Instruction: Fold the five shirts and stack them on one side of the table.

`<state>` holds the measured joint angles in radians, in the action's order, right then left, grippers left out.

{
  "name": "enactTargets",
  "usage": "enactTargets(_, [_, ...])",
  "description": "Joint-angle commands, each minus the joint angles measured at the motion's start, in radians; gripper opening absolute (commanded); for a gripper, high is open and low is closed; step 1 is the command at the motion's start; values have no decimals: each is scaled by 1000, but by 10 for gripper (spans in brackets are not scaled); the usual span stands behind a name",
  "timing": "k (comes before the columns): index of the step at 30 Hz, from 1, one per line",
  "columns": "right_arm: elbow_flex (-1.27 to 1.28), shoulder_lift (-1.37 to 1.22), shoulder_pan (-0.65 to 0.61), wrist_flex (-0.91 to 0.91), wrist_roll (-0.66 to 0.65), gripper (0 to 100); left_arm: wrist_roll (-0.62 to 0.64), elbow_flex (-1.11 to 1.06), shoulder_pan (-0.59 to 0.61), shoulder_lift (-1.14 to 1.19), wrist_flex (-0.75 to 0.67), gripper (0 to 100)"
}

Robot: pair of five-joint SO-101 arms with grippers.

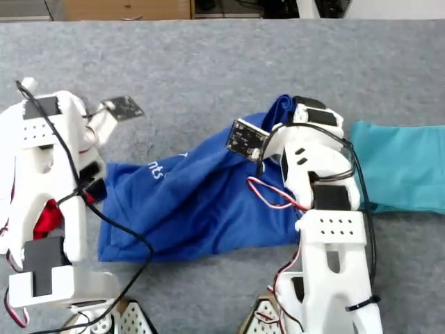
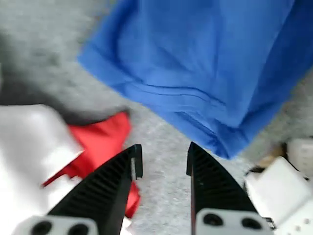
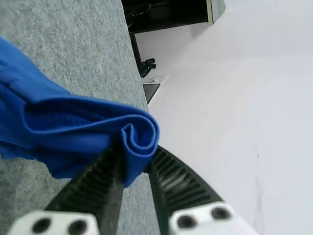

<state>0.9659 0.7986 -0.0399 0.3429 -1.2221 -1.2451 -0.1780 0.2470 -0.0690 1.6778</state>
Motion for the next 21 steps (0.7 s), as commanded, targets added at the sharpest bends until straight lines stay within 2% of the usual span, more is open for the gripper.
enactTargets(1, [-1, 1, 16, -20, -12, 2, 9, -11, -21, -13, 66, 160])
enactTargets(12, [33, -94, -39, -49, -12, 2, 43, -175, -69, -122, 69, 156])
enactTargets(17, [33, -122, -42, -98, -12, 2, 147, -287, -104, -133, -176, 157])
enactTargets(21, [33, -122, -38, -98, -12, 2, 161, -358, -184, -133, -224, 157])
